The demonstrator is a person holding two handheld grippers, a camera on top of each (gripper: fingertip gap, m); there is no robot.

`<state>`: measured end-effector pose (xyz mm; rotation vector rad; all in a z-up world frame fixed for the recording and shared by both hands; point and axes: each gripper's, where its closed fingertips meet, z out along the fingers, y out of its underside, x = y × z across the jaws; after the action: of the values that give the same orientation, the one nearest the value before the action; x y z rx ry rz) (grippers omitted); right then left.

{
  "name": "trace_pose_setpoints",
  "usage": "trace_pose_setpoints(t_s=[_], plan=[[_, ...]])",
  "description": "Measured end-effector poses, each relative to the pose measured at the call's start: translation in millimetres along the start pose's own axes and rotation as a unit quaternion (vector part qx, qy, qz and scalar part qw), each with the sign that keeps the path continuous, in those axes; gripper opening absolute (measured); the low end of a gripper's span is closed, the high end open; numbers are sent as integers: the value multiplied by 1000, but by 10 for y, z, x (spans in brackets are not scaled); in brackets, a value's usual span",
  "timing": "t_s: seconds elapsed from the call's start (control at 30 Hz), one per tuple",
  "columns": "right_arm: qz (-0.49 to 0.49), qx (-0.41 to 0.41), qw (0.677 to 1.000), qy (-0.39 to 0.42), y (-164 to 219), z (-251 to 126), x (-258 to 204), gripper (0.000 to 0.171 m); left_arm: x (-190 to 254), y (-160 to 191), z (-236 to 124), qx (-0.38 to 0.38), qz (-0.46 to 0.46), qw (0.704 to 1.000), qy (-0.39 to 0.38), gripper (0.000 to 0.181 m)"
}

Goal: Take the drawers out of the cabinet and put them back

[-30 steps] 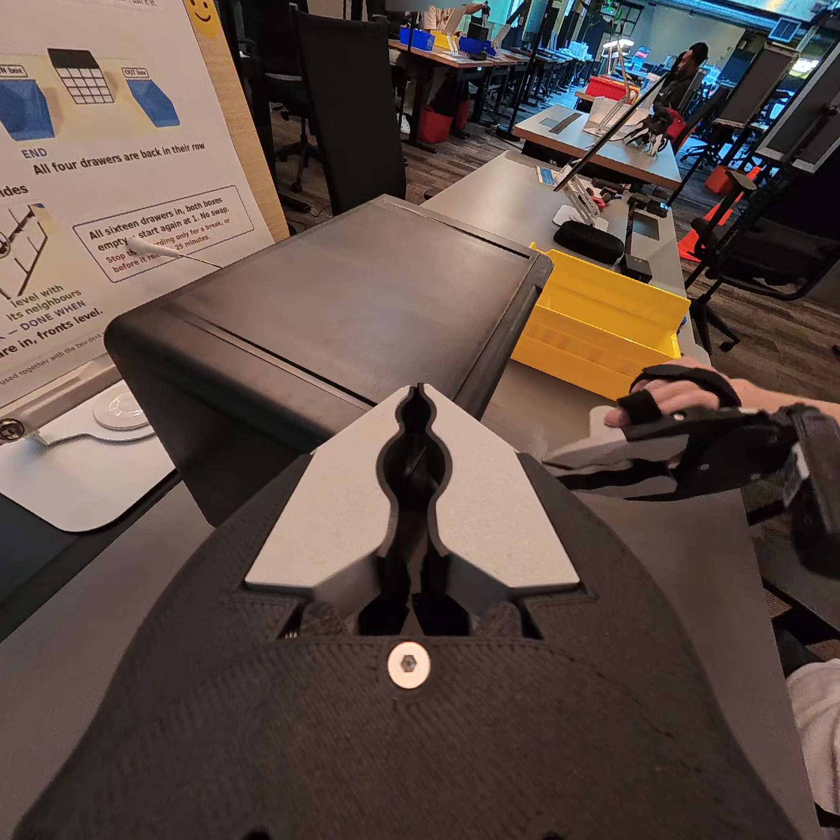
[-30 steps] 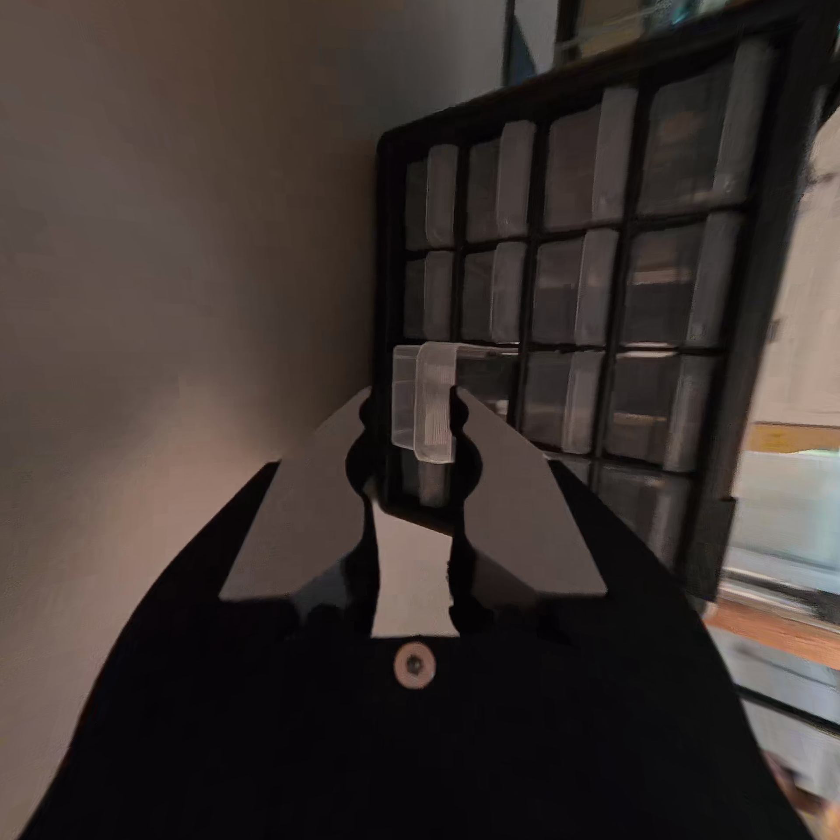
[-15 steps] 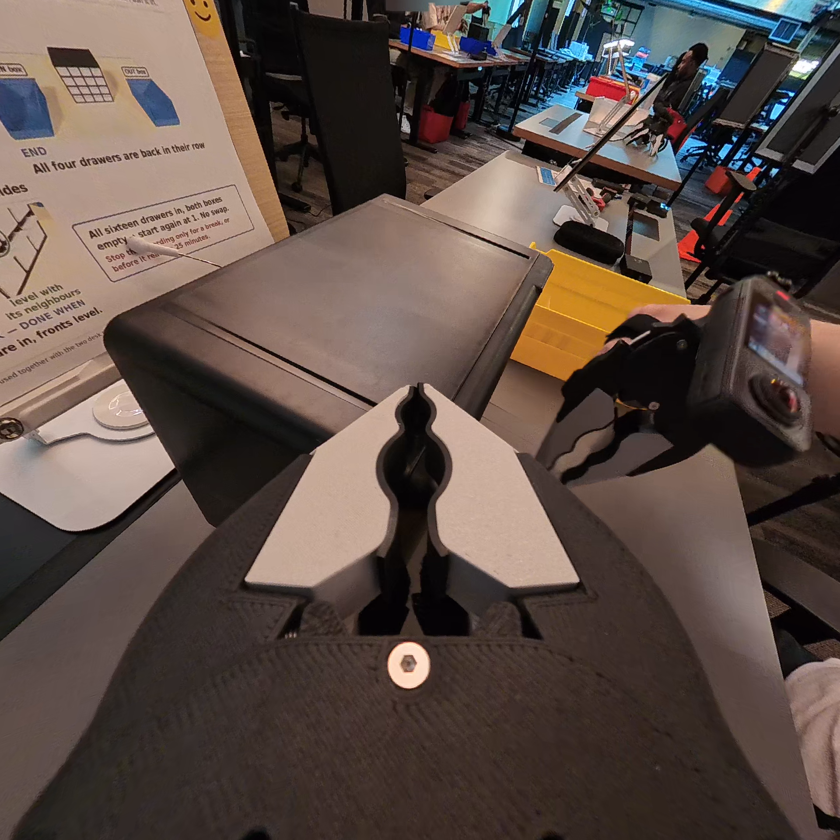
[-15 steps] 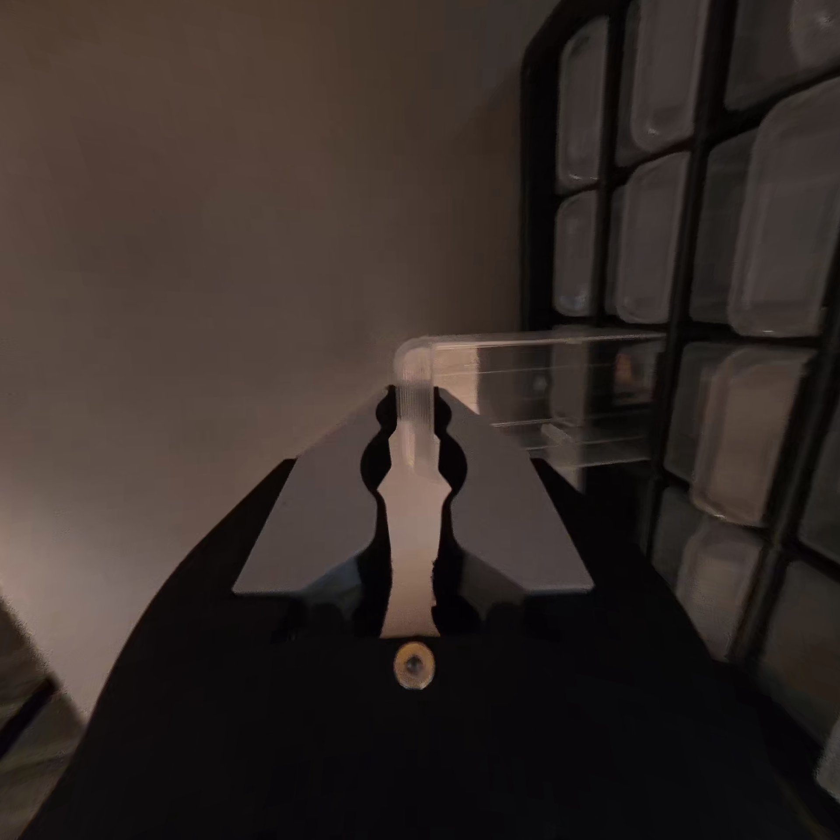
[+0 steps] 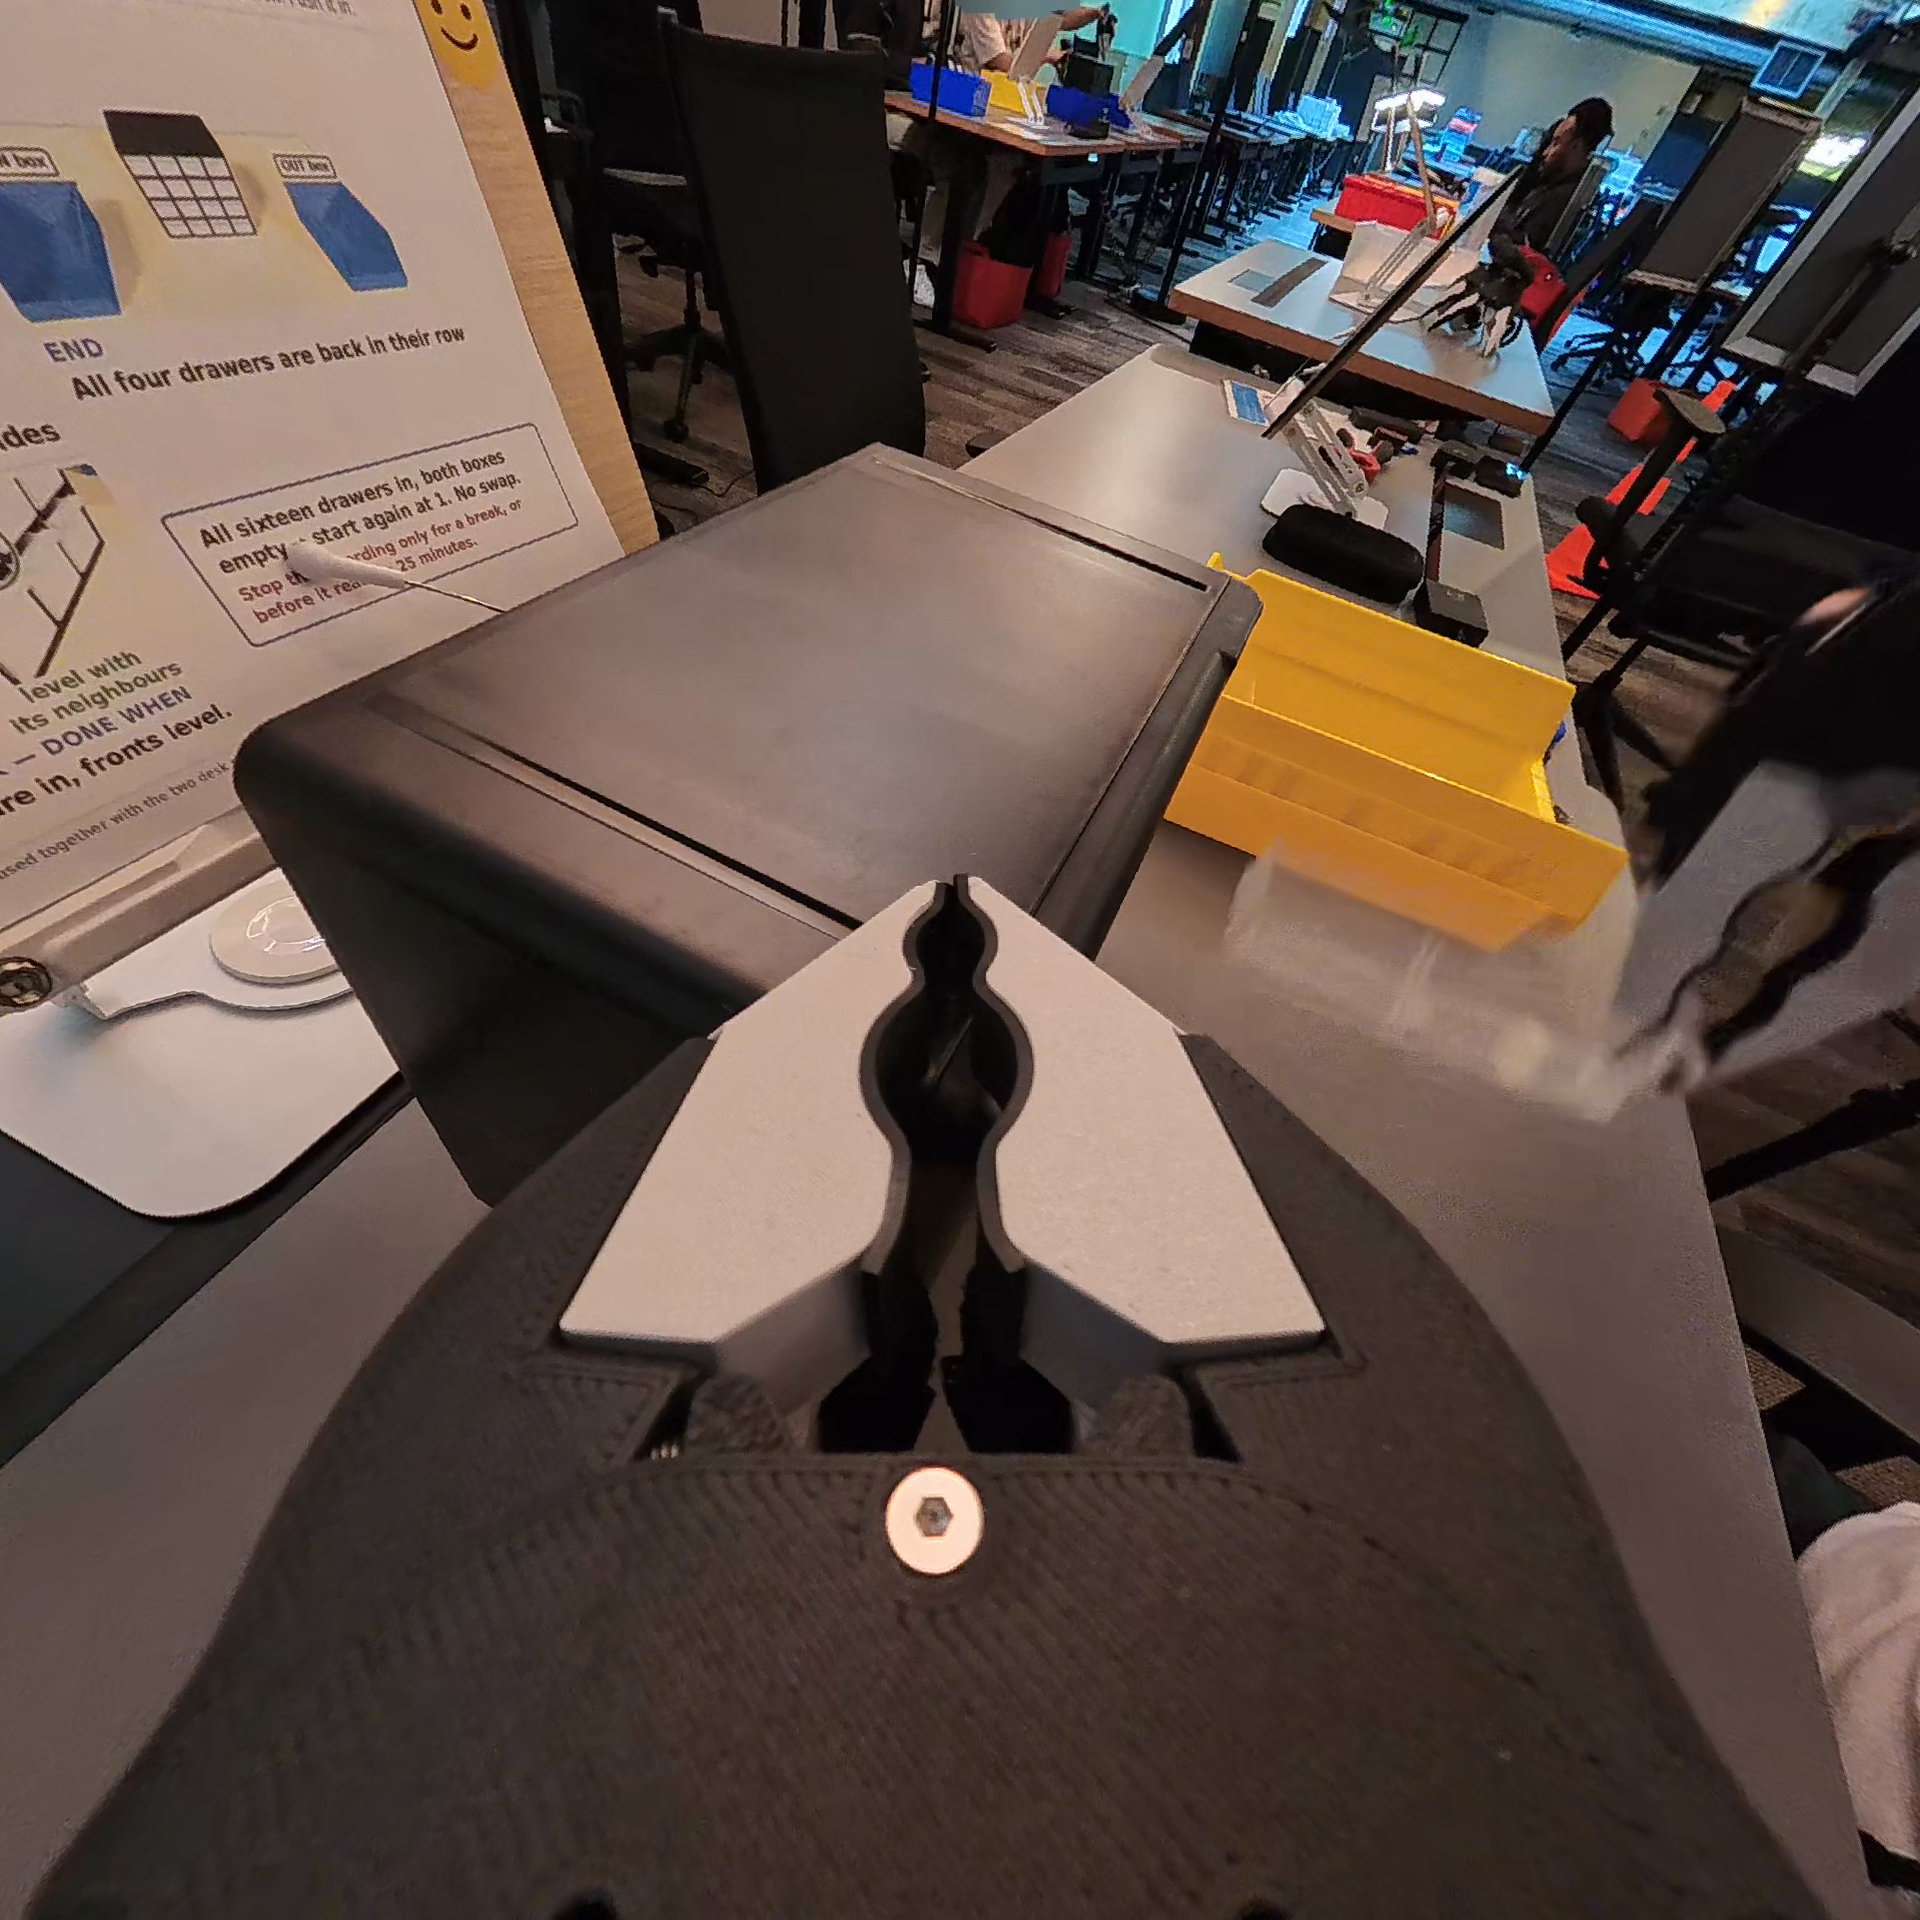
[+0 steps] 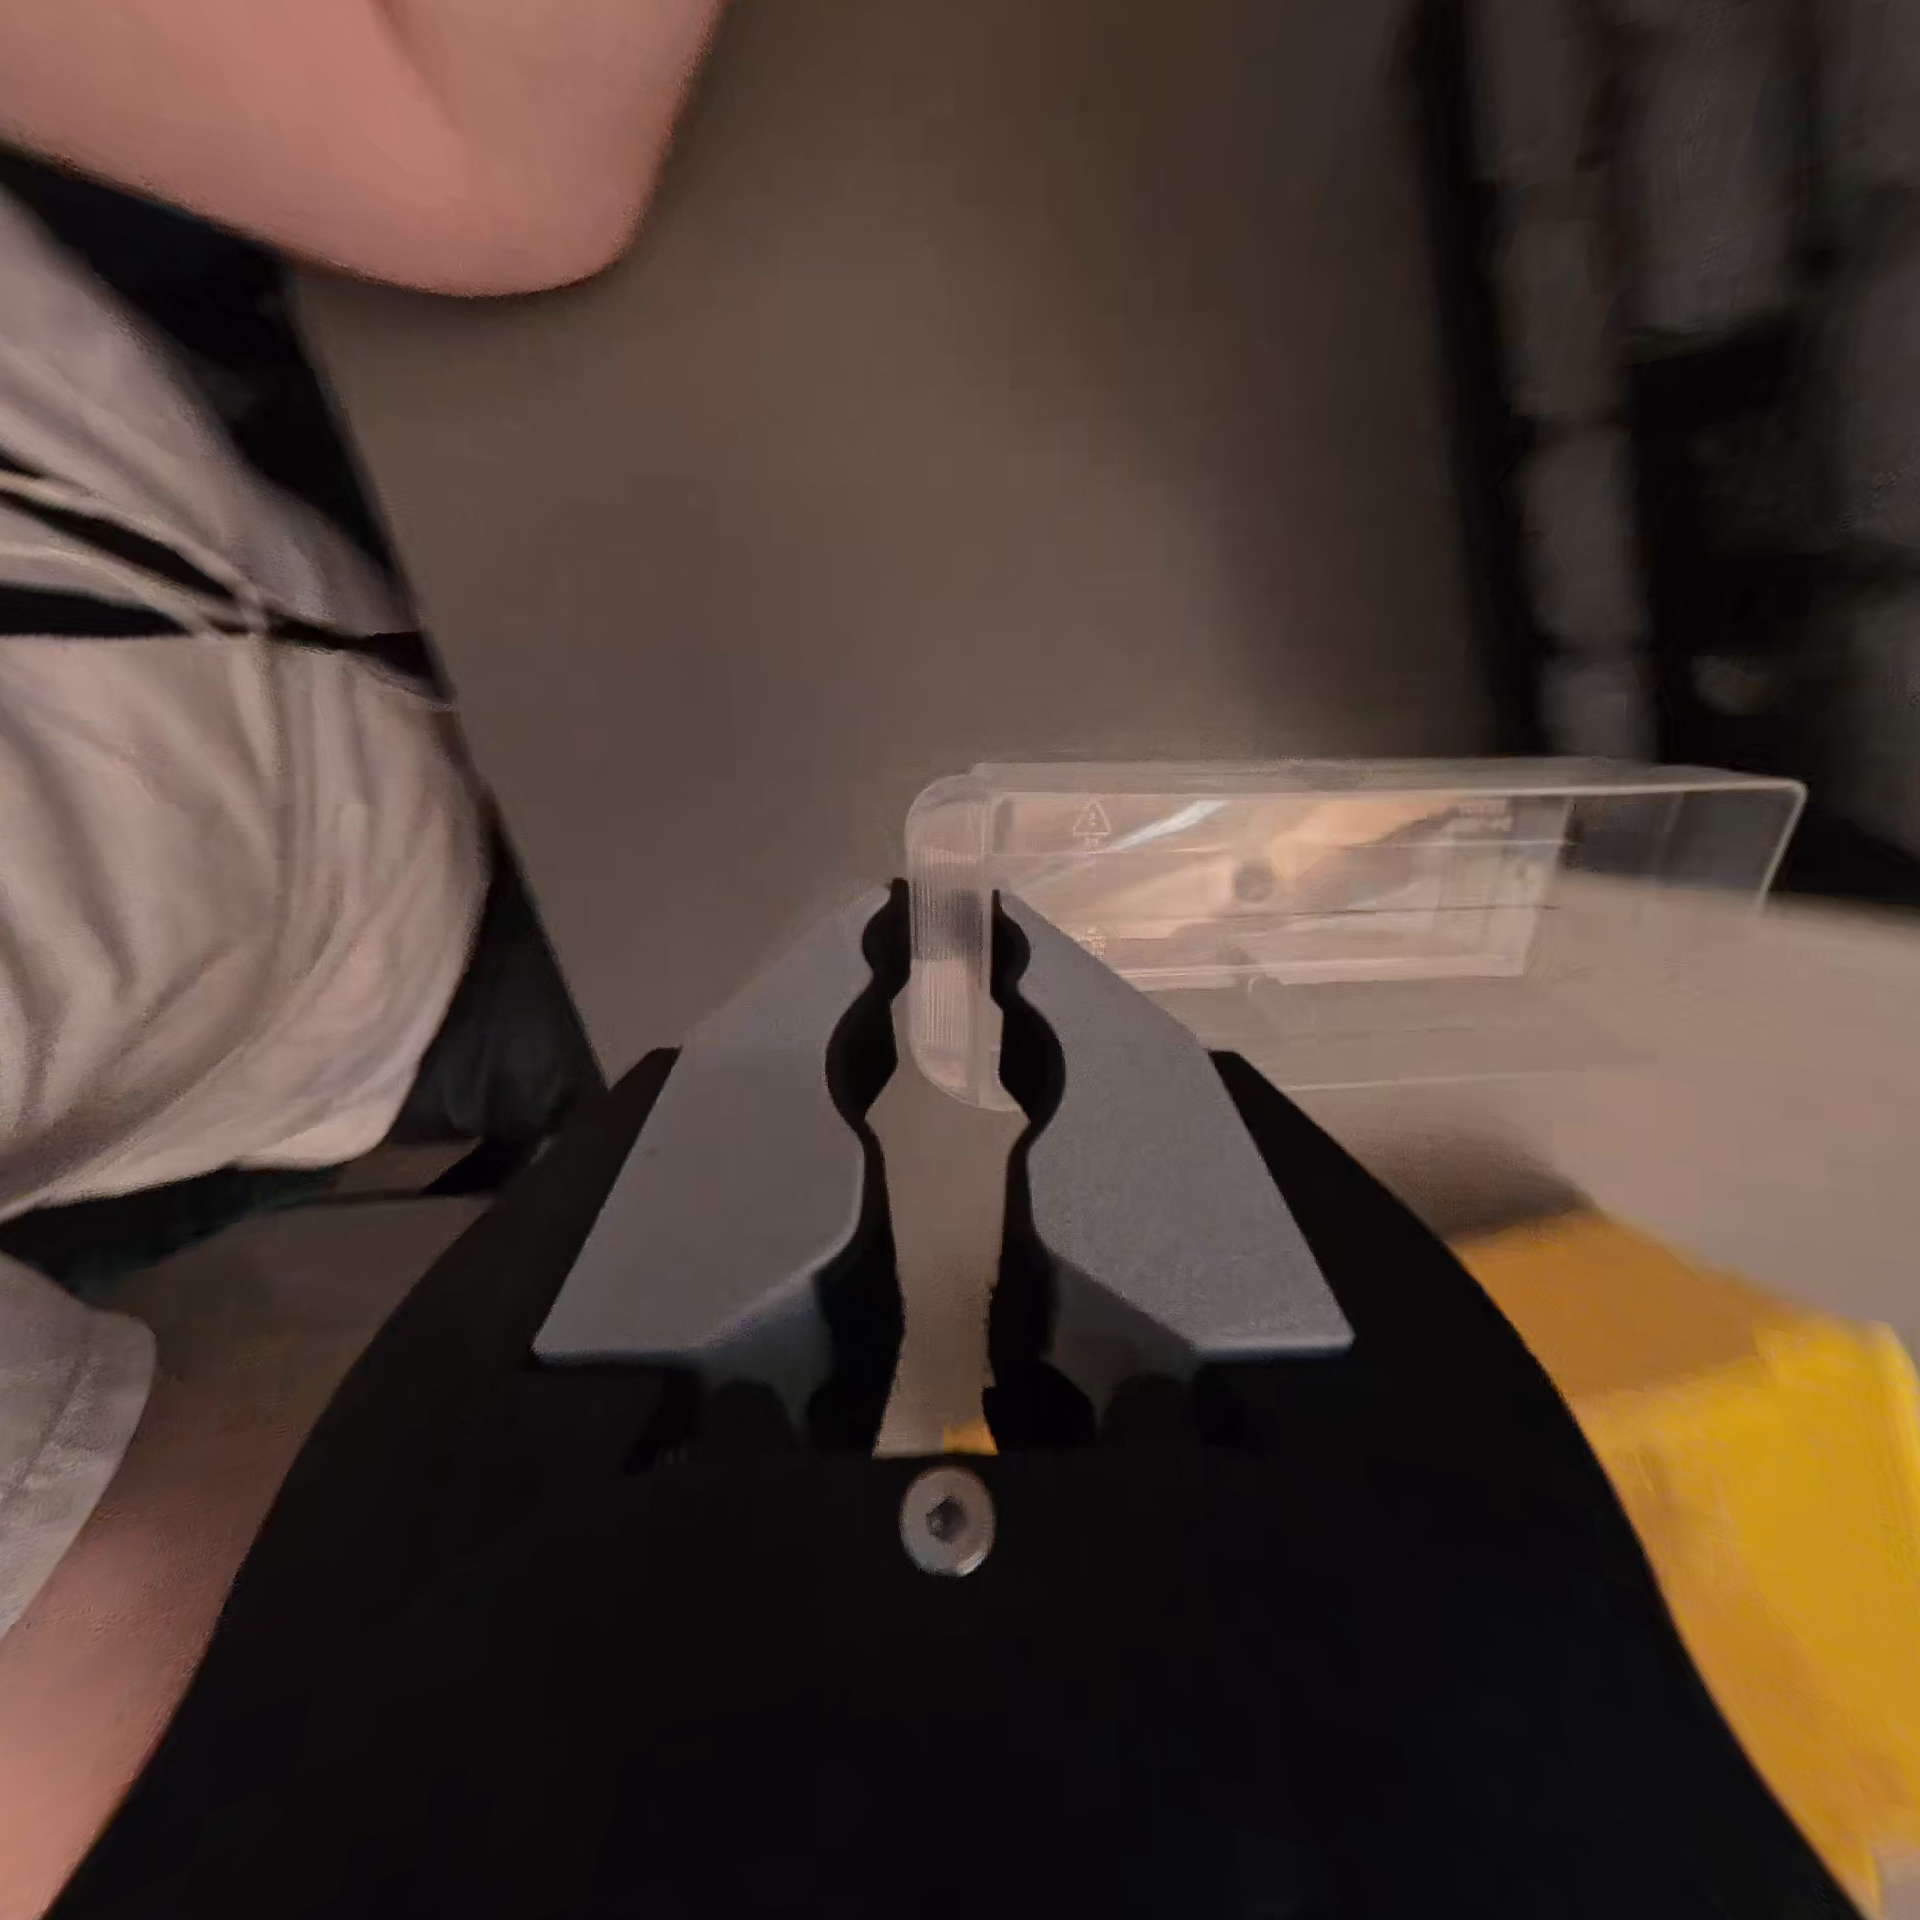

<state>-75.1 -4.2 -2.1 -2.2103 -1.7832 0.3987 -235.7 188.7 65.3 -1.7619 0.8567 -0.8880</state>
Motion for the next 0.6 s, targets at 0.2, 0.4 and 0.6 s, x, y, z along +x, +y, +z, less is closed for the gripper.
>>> trace_pose_setpoints(t_s=[0.2,0.4,0.6], plan=[[306,62,933,180,1335,-1108,834,11,2,-1,-1,1,0,1000,1,0],[418,42,897,138,2264,-328,1131,11,0,0,-2,2,-2,1000,3,0],[452,16,881,141,2482,252,1526,11,0,1,0,0,0,1000,-2,0]])
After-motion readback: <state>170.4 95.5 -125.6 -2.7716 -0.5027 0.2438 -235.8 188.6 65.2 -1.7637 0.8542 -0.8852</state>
